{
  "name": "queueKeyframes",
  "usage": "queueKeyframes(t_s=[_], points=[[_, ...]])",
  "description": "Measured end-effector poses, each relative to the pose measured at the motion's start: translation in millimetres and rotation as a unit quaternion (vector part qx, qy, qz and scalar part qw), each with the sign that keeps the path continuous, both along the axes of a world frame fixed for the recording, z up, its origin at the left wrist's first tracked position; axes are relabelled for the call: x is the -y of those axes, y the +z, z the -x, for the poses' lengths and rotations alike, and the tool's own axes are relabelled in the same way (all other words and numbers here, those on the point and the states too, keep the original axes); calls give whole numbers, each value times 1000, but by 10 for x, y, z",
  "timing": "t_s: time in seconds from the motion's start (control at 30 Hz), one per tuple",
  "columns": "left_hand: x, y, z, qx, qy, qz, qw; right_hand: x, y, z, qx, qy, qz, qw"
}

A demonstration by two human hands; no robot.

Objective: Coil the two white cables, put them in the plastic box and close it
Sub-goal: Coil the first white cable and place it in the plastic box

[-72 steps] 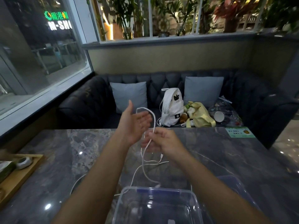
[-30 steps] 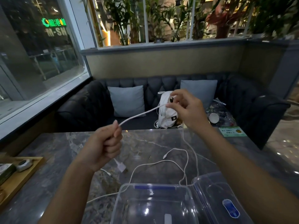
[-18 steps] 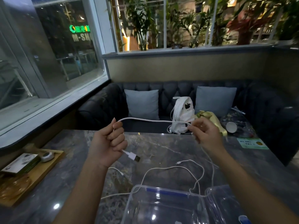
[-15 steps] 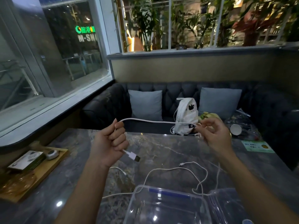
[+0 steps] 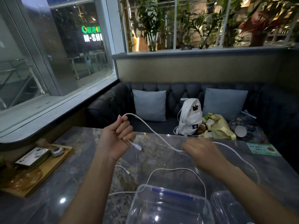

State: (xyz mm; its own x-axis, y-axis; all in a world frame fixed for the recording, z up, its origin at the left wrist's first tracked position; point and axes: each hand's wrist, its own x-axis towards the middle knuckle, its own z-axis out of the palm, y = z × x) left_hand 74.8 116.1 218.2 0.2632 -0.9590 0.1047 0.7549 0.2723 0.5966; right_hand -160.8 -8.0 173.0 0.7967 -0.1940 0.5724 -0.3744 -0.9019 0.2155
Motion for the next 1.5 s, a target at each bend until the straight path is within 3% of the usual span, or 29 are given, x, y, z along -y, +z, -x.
queueKeyframes(t_s=[0.23,0.47,0.6,0.73,0.9,1.07,1.23,1.37,1.5], points=[[28,-12,94,30,4,-80,996,-238,177,-42,-42,102,-45,993],[151,-90,486,114,-55,-151,980,-519,448,-202,29,156,-120,980],[168,-135,694,216,-127,-155,956,-478,561,-251,65,129,-166,976],[138,-97,772,239,-158,-134,949,-350,574,-252,114,111,-223,962],[114,-92,722,181,-245,-103,947,-221,574,-180,125,152,-362,911],[105,-164,724,213,-275,-107,931,-128,593,-115,56,173,-426,886],[139,-161,787,181,-219,-92,954,-125,513,-174,135,155,-456,866],[160,-167,853,130,-161,-68,976,-148,467,-218,202,166,-539,801],[192,-204,874,129,-125,-51,982,-143,459,-210,203,175,-607,748]])
